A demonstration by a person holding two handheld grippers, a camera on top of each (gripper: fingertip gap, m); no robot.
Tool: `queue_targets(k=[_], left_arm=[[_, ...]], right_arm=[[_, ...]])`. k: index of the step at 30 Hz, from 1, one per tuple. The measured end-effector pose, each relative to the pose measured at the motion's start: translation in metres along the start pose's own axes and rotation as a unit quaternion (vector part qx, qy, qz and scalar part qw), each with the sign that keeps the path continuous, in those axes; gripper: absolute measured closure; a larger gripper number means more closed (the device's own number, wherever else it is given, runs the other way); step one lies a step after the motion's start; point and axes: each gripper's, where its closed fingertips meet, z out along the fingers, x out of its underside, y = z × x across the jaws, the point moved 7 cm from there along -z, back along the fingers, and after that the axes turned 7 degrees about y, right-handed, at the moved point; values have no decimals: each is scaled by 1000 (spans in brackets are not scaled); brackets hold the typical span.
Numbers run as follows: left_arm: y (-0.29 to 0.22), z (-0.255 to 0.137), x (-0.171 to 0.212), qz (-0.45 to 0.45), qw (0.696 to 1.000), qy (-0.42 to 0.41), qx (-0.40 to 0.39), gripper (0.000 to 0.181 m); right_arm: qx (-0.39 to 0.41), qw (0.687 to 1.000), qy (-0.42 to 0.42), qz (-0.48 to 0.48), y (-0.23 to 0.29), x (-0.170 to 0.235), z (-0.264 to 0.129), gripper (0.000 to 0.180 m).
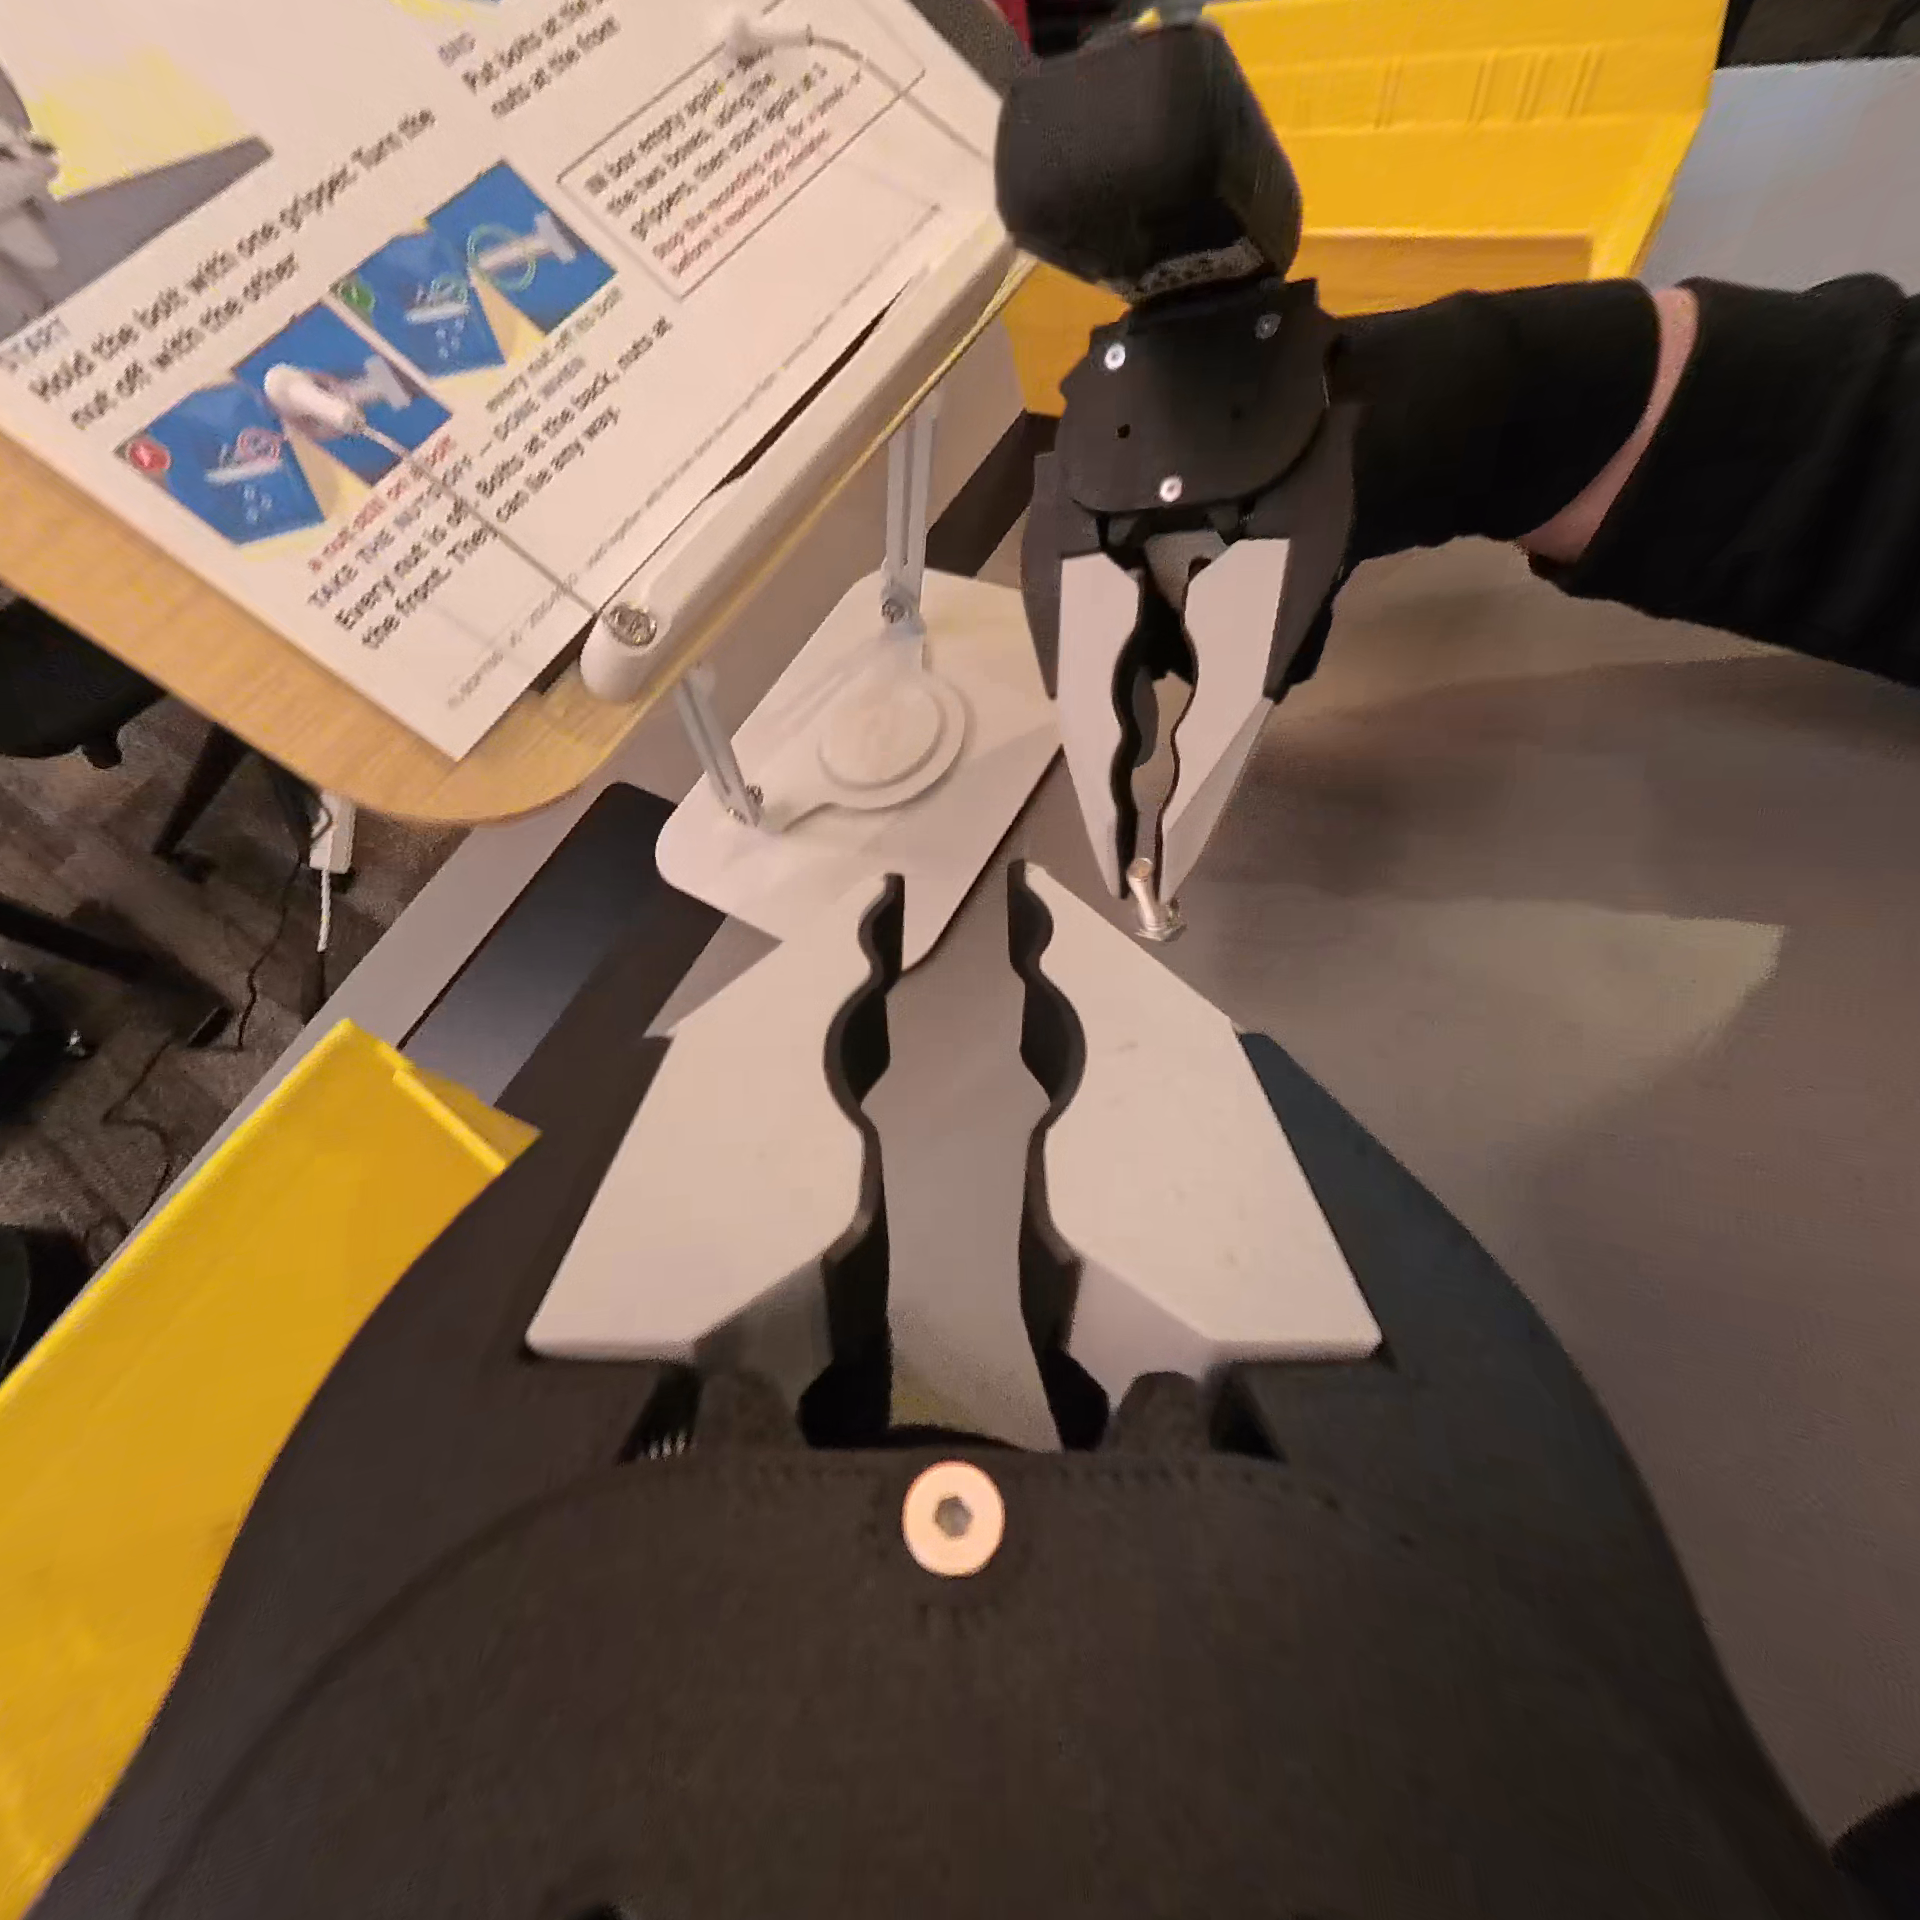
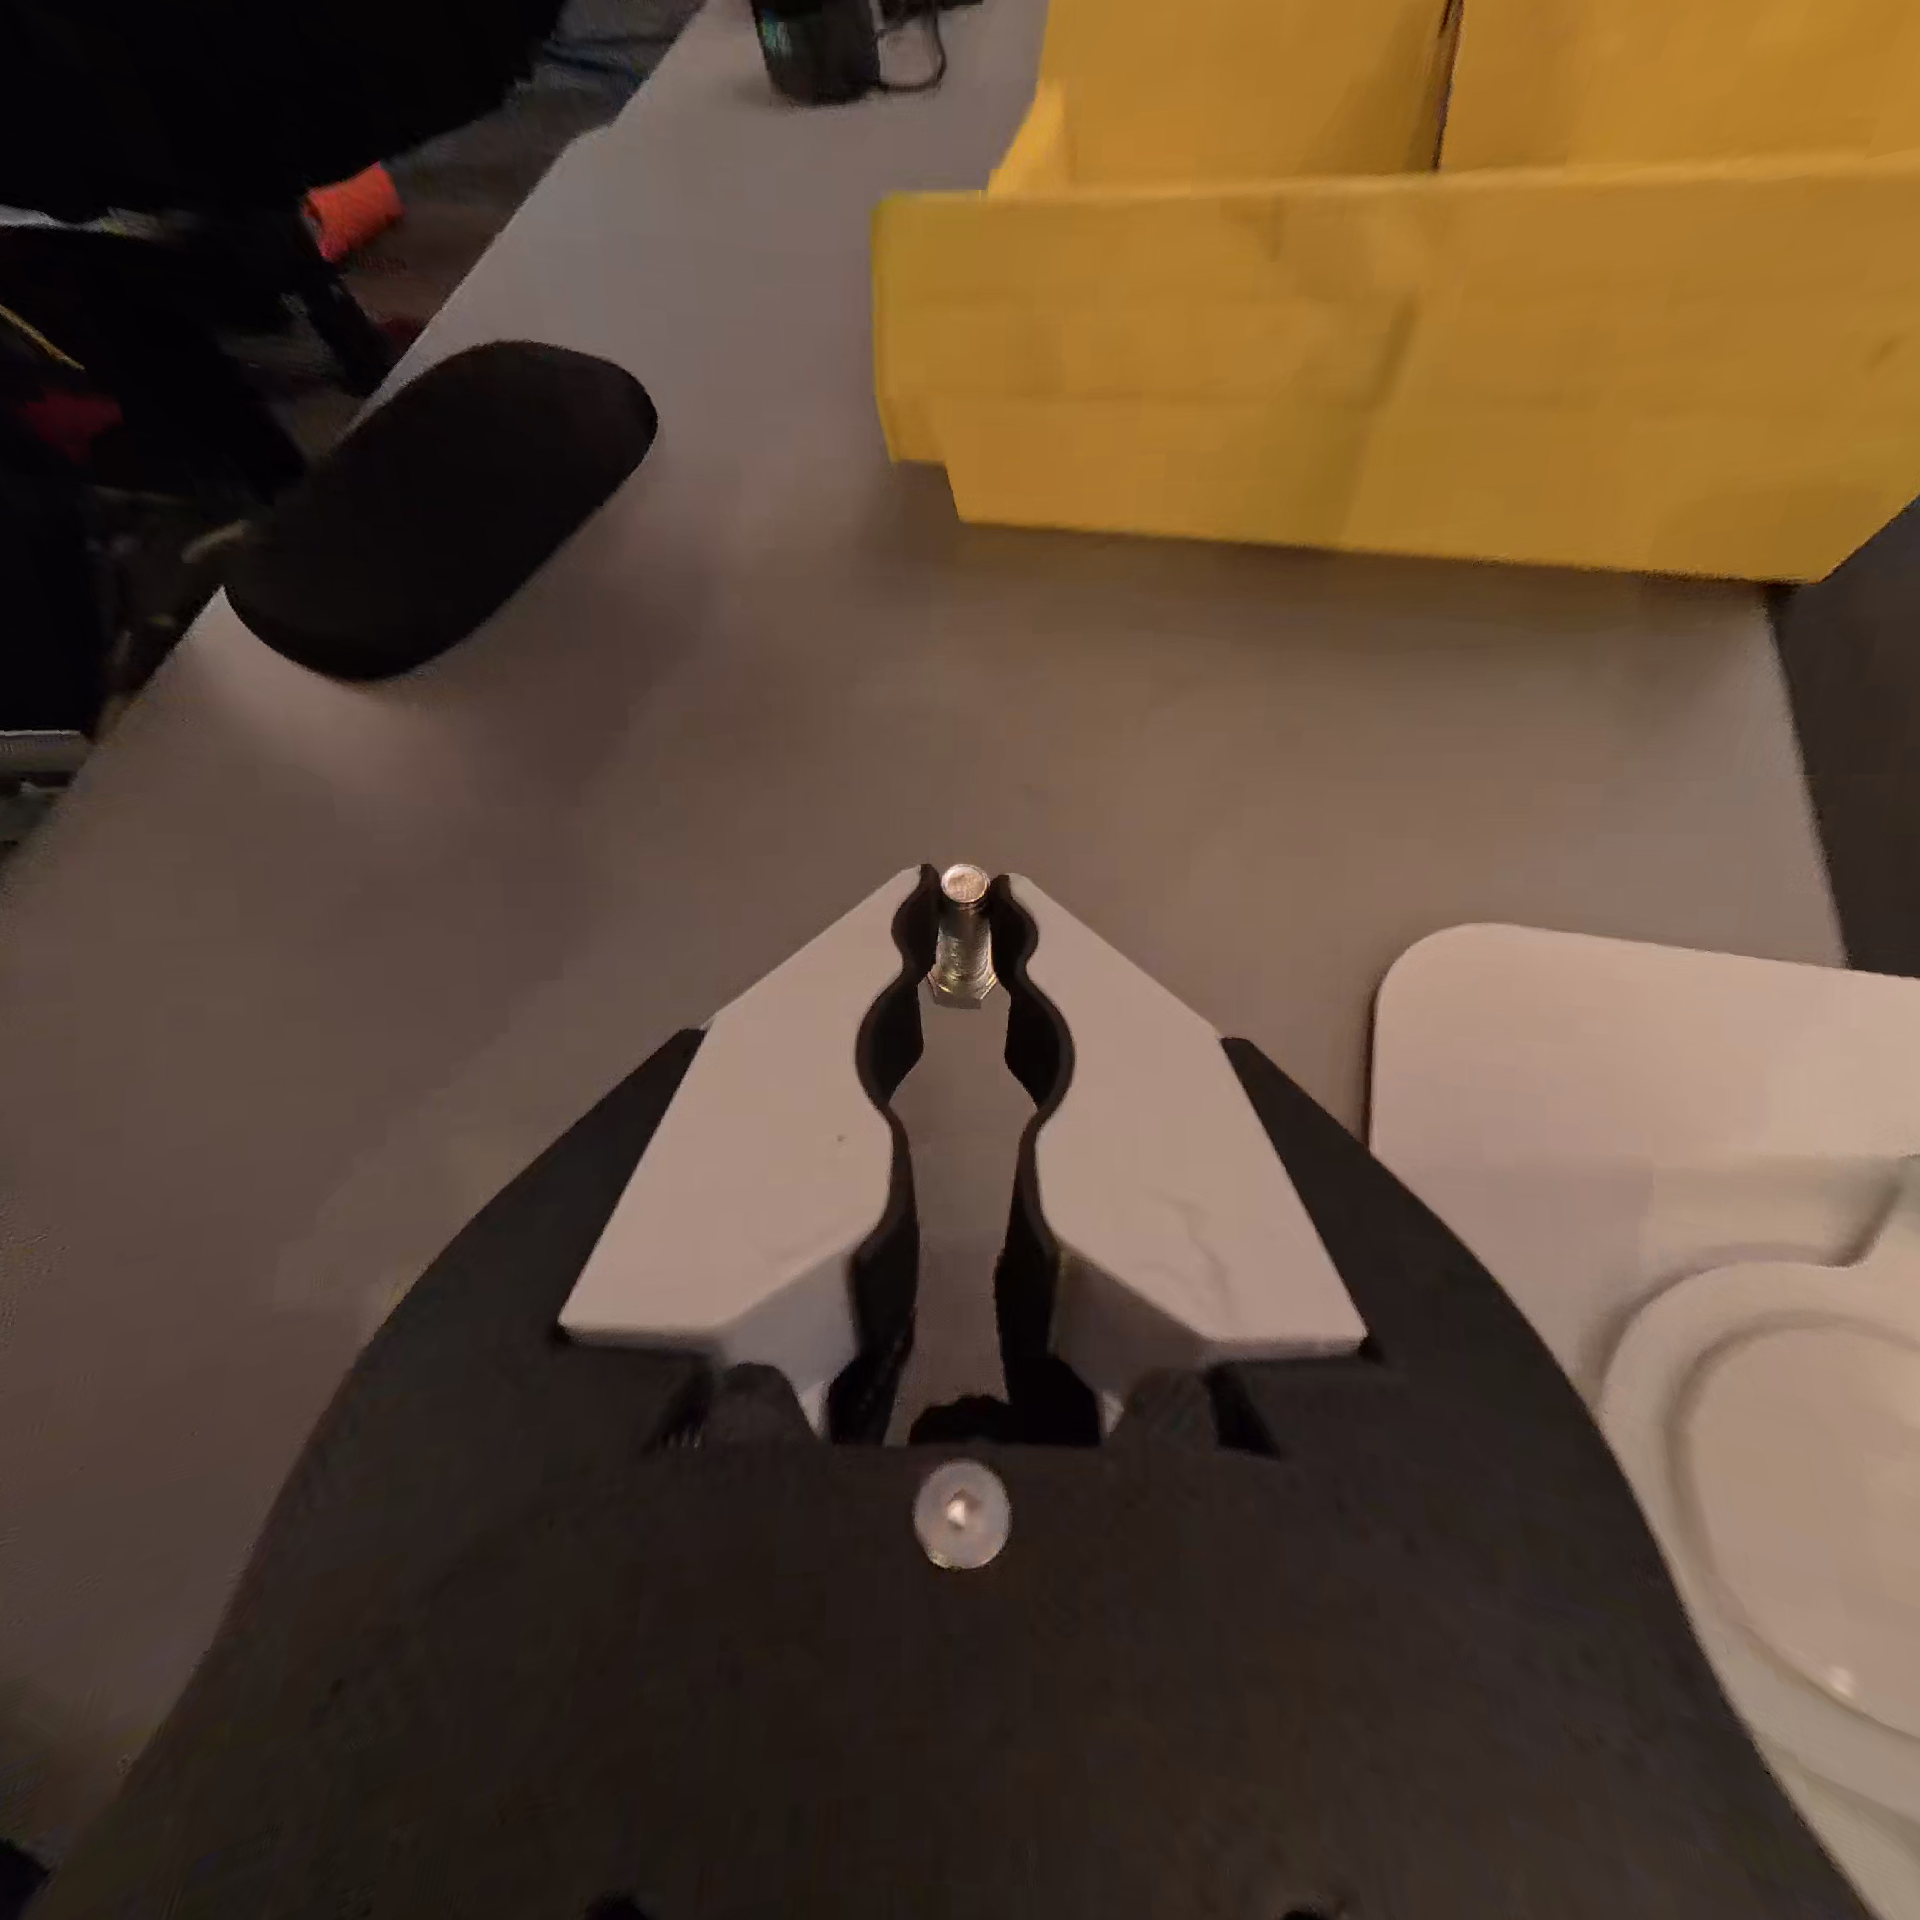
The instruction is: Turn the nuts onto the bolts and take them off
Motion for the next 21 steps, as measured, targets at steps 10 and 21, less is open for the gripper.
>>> queue_targets(k=[10, 21], left_arm=[[23, -27, 31, -31, 998, 27, -40, 162], [49, -56, 68, -51, 990, 106, -83, 161]], right_arm=[[-13, 997, 69, -3, -5, 31, 28, 172], [-26, 997, 75, 0, -1, 30, 24, 163]])
